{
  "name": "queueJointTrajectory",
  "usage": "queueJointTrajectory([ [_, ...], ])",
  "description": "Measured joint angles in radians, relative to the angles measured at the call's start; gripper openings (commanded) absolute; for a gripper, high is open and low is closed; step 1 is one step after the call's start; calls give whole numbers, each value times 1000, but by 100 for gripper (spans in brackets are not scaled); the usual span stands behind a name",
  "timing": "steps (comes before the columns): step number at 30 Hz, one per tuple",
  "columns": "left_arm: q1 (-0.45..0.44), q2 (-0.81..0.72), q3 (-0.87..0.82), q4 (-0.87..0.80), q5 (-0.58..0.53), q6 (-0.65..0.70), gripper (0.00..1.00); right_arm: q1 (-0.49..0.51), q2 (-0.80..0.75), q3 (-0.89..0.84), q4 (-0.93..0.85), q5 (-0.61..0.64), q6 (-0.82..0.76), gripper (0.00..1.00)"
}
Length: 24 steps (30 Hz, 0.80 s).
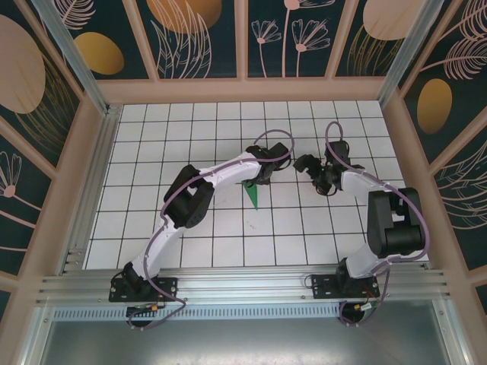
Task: Fold a paper plane with a square sheet of paper (pick it up from the middle)
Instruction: Turn over a paper plane at the center of the table.
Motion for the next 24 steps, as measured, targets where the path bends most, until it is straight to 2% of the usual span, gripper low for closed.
queueJointTrajectory([
  [2,0,0,0,0,-7,0,19,0,0,0,0,0,1,94],
  [7,0,-1,-2,2,-9,-10,0,0,0,0,0,-8,3,93],
  [12,0,-43,-47,14,-8,-11,0,0,0,0,0,-16,3,92],
  [16,0,-156,-148,86,11,-13,0,3,0,0,-1,-26,3,91],
  [20,5,-349,-351,251,75,-11,0,18,-8,2,-2,-27,4,88],
  [24,25,-550,-615,502,181,-19,0,53,-19,25,-12,-26,14,85],
])
